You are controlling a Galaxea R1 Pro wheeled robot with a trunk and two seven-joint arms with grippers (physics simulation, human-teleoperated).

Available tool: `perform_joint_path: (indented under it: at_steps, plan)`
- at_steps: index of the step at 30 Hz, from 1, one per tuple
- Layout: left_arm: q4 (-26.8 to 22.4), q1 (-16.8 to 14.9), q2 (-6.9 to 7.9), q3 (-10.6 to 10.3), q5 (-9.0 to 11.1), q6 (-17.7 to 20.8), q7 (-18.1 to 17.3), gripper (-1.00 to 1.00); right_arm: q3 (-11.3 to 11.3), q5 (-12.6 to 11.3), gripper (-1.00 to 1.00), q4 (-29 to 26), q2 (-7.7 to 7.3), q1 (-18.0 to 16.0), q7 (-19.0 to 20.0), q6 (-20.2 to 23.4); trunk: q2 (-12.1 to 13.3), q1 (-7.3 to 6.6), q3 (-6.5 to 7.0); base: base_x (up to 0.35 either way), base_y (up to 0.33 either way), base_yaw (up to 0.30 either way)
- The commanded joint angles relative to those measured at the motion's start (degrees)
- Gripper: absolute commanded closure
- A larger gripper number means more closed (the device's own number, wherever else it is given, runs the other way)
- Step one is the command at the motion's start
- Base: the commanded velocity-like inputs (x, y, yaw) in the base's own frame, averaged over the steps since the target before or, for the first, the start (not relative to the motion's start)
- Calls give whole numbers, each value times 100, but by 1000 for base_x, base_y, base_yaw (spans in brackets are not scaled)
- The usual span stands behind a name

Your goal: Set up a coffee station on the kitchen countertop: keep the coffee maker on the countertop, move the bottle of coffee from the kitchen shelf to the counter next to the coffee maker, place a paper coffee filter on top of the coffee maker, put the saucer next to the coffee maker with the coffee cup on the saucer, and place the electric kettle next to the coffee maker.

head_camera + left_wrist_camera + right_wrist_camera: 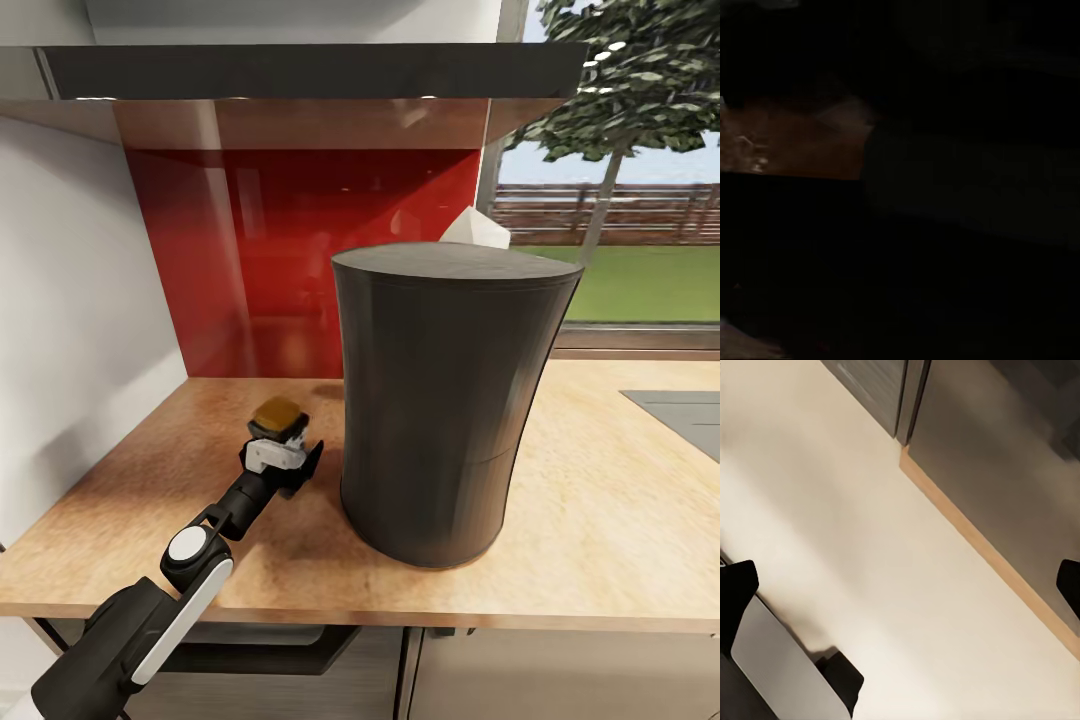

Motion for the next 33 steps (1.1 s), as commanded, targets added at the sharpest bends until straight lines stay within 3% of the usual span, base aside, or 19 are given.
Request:
perform_joint_path:
  at_steps: [1, 33]
  plan:
    - [-9, -7, 7, -17, 52, 18, 48, -100, 43, -61, -100, -3, -5, -8, -9, -20, -3, 0, -6, 0, 0, 0]
    - [-9, -7, 7, 12, 52, 6, 65, -100, 43, -61, -100, -3, -5, -8, -9, -20, -3, 0, -6, -12, 0, 0]
